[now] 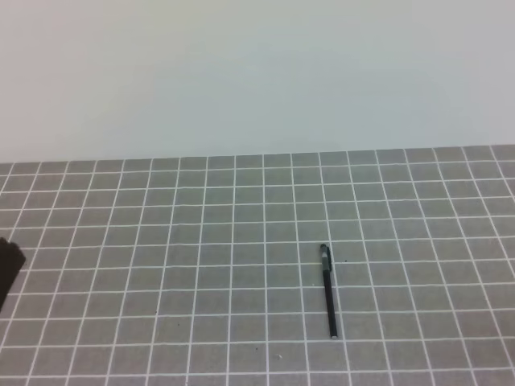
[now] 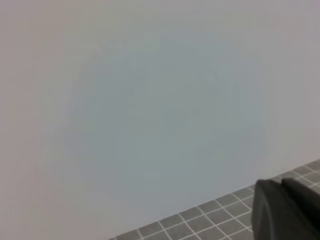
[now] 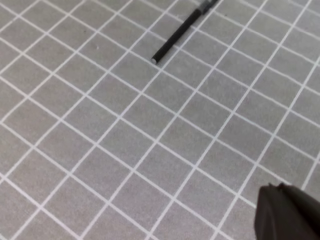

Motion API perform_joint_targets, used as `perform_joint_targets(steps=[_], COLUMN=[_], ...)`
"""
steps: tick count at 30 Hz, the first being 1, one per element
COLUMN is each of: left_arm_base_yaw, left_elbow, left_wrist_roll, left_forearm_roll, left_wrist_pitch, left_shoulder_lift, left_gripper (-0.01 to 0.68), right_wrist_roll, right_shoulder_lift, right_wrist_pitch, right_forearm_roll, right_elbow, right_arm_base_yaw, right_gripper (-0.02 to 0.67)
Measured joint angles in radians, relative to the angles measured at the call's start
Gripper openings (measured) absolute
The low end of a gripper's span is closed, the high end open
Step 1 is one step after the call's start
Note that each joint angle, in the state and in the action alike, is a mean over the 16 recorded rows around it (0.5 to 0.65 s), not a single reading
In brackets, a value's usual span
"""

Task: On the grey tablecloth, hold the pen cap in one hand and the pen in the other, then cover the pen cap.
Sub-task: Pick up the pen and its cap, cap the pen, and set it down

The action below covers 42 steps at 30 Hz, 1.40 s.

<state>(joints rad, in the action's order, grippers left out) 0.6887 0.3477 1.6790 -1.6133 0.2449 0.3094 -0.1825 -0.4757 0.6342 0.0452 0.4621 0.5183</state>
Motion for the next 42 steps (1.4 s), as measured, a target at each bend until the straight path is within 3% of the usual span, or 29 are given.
perform_joint_targets(steps=[8,14,18,25,35,38,42], left_arm_base_yaw=[-0.211,-0.402,-0.483,-0.542,-0.559,-0.560,-0.561], left_elbow=[-0.002,-0.002,-0.002,-0.002,-0.005,-0.023,-0.069], left_wrist_roll=[-0.009,-0.017,-0.020,-0.015,-0.020,-0.095,-0.321], left_forearm_roll=[-0.133,-0.155,-0.144,-0.136,-0.127,-0.030,0.223], left_wrist_pitch=[0.002,-0.003,0.001,0.040,0.109,0.107,0.071], left_shoulder_lift=[-0.022,-0.032,-0.034,-0.034,-0.034,-0.032,-0.031], left_gripper=[0.000,0.000,0.000,0.000,0.000,0.000,0.000], right_wrist_roll=[0.000,-0.001,-0.001,-0.002,-0.004,-0.004,-0.004], right_shoulder_lift=[-0.001,-0.001,-0.001,0.009,0.146,0.220,0.324], right_wrist_pitch=[0.013,0.021,0.025,-0.001,-0.161,-0.210,-0.252], right_forearm_roll=[-0.007,-0.007,-0.005,0.006,0.027,0.028,0.030], right_elbow=[-0.003,-0.003,-0.003,-0.013,-0.152,-0.221,-0.313], right_arm_base_yaw=[0.000,0.000,-0.008,-0.091,-0.320,-0.380,-0.436], right_gripper=[0.005,0.005,0.005,0.004,0.004,0.004,0.004])
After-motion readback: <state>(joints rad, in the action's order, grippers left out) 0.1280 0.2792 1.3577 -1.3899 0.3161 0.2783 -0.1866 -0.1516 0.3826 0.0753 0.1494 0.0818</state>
